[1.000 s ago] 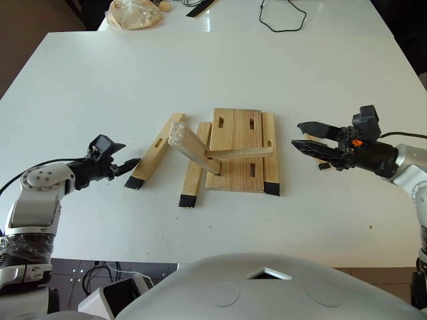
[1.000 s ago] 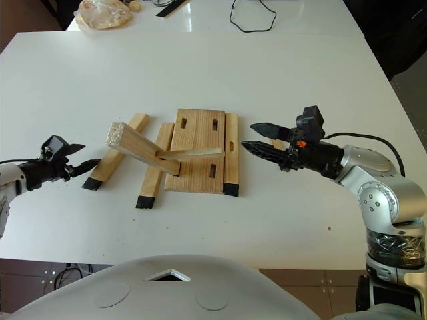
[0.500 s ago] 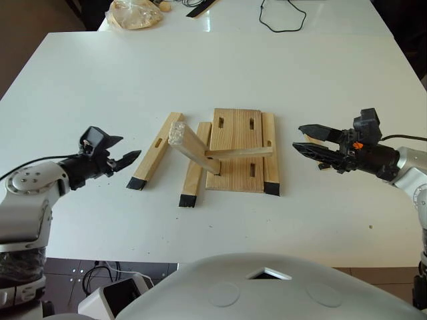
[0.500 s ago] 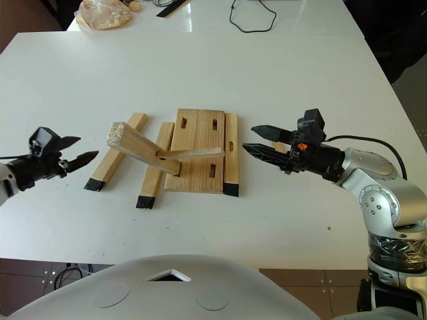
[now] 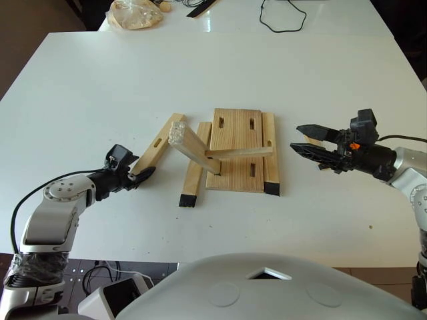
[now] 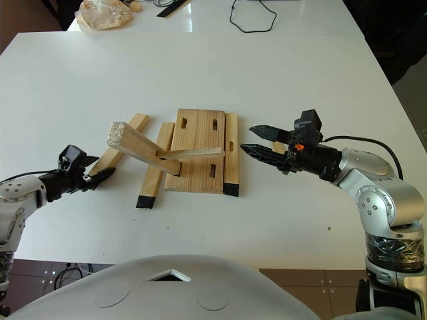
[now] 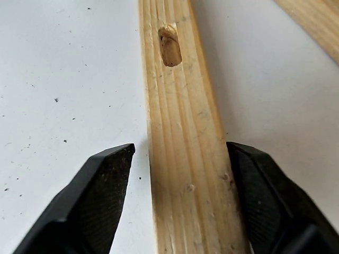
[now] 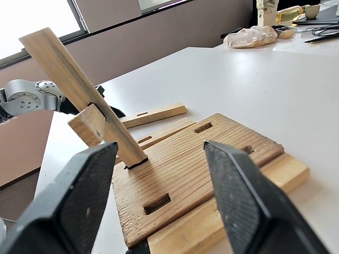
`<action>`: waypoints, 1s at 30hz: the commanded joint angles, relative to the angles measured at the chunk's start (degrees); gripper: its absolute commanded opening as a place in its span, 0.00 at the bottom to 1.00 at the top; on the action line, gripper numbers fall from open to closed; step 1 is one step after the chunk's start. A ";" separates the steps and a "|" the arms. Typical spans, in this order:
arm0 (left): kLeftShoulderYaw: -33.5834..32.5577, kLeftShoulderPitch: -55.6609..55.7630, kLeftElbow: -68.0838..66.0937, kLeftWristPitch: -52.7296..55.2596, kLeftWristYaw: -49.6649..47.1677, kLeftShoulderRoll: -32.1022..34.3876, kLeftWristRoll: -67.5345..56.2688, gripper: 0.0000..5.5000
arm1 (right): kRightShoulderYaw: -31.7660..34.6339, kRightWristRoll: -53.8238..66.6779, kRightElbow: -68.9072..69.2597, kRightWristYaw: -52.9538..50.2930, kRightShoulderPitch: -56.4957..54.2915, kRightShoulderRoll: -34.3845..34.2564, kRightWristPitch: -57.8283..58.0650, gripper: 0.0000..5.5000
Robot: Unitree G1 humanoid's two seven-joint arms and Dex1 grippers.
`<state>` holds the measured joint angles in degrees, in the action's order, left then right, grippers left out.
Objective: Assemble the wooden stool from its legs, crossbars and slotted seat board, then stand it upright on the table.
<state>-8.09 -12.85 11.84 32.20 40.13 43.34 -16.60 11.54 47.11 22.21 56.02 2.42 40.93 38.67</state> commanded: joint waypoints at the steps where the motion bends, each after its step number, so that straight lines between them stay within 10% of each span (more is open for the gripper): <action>1: 1.80 -1.37 -1.23 0.03 0.89 -0.60 0.66 0.46 | -0.12 -0.59 0.36 -0.06 -0.07 0.51 -0.37 0.55; 18: -9.36 10.03 -0.71 -5.55 -1.25 -3.30 -6.37 0.37 | 4.70 2.89 -7.14 -2.58 -7.71 -1.64 0.24 0.55; 30: -22.03 24.80 19.56 12.27 4.61 3.20 -55.91 0.37 | 7.16 20.96 -4.18 -7.85 -23.39 -3.42 8.41 0.55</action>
<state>-28.29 8.14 25.14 40.34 43.08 42.25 -59.42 19.70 63.33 15.18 49.60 -16.22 38.08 44.29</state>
